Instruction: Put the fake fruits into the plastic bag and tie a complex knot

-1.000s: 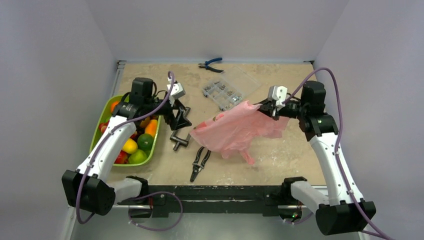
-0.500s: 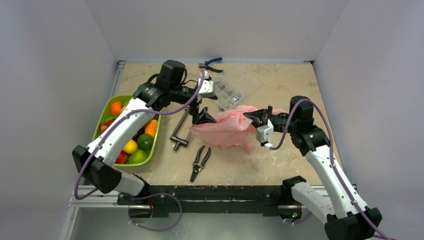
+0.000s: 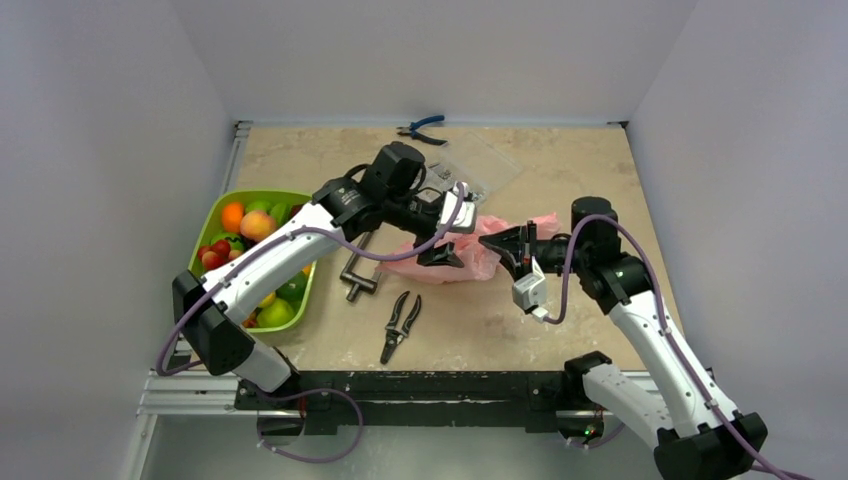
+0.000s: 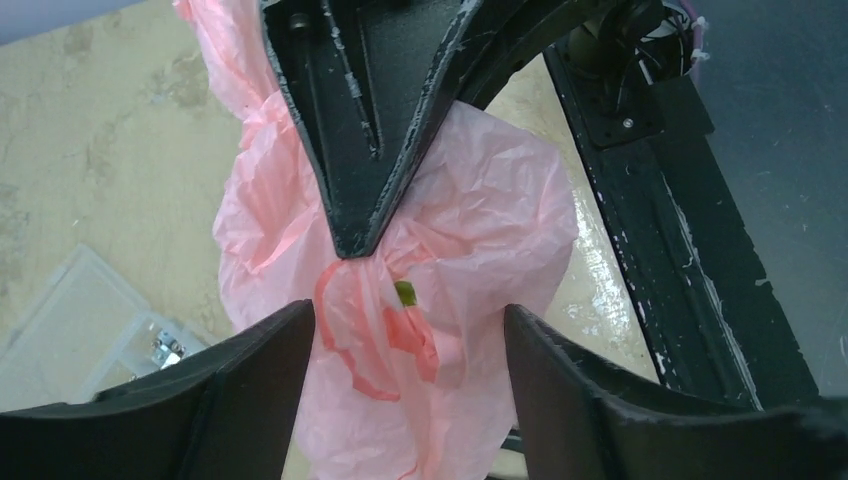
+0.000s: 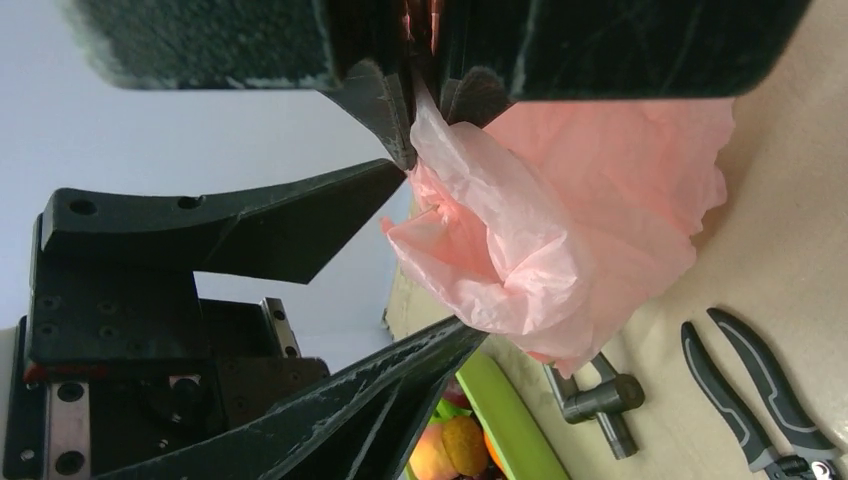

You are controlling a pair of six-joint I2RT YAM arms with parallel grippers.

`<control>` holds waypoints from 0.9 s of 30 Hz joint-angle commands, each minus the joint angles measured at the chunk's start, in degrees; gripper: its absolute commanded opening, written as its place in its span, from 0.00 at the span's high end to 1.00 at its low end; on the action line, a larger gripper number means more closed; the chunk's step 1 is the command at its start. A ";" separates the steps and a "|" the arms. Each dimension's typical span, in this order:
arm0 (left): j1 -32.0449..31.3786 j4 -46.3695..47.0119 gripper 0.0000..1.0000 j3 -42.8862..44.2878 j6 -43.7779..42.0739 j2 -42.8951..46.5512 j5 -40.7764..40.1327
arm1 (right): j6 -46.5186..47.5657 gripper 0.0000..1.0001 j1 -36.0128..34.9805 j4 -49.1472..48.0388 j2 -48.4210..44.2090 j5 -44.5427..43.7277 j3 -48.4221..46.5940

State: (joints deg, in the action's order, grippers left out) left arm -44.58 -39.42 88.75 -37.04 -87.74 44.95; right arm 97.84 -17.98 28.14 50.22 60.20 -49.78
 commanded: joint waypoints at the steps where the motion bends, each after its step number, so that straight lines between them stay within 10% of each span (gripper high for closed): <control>1: -1.16 5.23 0.42 -2.83 2.52 1.38 -0.76 | -4.58 0.90 -0.29 -2.75 -1.44 0.70 0.96; 5: -2.09 2.66 0.98 -4.59 1.95 2.57 -0.09 | -16.11 0.77 -0.24 -9.87 -3.16 -1.56 2.75; 9: -1.20 5.63 1.00 -10.76 2.34 8.43 -0.93 | -26.41 0.37 -0.15 -10.84 -3.41 -8.06 1.87; 12: -0.09 13.05 1.00 -17.23 2.92 14.45 -2.93 | -29.33 0.27 0.55 -5.32 -2.67 -11.68 0.97; 27: 2.61 8.23 1.00 -16.40 -7.26 18.18 0.37 | -32.61 0.30 7.14 -1.73 4.71 -17.28 -0.67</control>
State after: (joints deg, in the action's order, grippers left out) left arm -42.57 -29.98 70.61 -39.48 -71.11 42.59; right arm 65.76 -12.88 25.71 54.76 44.51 -47.05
